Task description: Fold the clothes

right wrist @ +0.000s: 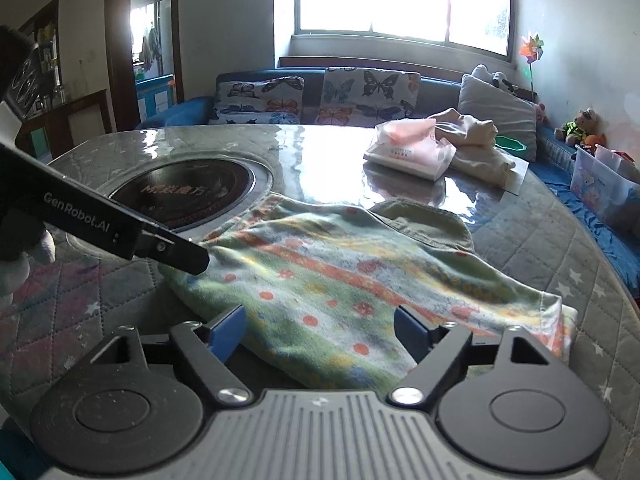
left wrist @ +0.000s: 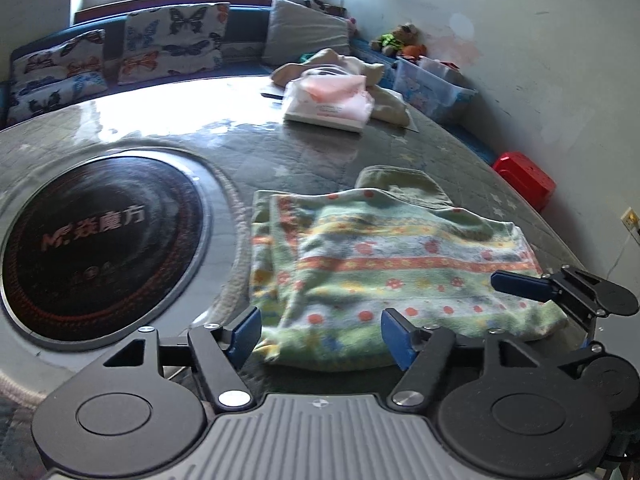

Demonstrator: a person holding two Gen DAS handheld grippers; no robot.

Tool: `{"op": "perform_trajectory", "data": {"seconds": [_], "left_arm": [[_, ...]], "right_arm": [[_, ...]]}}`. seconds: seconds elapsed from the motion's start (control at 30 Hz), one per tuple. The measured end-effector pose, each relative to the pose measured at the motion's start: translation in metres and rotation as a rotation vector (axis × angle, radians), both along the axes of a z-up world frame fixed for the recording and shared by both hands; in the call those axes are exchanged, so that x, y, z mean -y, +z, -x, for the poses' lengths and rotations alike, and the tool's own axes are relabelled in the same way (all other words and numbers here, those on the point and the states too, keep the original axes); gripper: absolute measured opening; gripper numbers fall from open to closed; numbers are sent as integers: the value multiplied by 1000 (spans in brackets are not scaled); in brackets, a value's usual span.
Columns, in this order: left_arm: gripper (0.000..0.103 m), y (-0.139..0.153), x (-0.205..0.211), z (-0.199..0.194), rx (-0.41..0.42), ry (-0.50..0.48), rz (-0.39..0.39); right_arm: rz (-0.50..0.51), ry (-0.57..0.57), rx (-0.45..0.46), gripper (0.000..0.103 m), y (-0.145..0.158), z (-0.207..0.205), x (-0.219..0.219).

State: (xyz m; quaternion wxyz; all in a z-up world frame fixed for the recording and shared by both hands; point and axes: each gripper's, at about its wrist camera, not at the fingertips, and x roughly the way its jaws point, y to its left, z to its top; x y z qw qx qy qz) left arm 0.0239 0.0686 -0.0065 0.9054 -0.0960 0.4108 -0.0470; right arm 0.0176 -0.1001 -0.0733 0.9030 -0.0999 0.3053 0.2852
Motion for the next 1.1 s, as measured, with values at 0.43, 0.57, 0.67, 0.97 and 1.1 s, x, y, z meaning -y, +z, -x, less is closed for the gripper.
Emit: {"op": "perform_trajectory", "data": {"seconds": [0.43,0.57,0.67,0.97,1.1], "left_arm": [[87,4,-24,25,8,98,-44],[87,4,-32,32,12,122,-49],[87,6,-38,37,21,149,-57],[87,11,-69,48,37,252,-71],[88,14,-84,51,48,302,-81]], "right_arm": [[-12,31,8,103,8,0,-34],[-34,24,1,103,9,-1,-41],[-59,32,-14,103,11,-5,-49],[-76,75,8,103,18,-11,-85],[-82,91,11,103,20,-14,-101]]}}
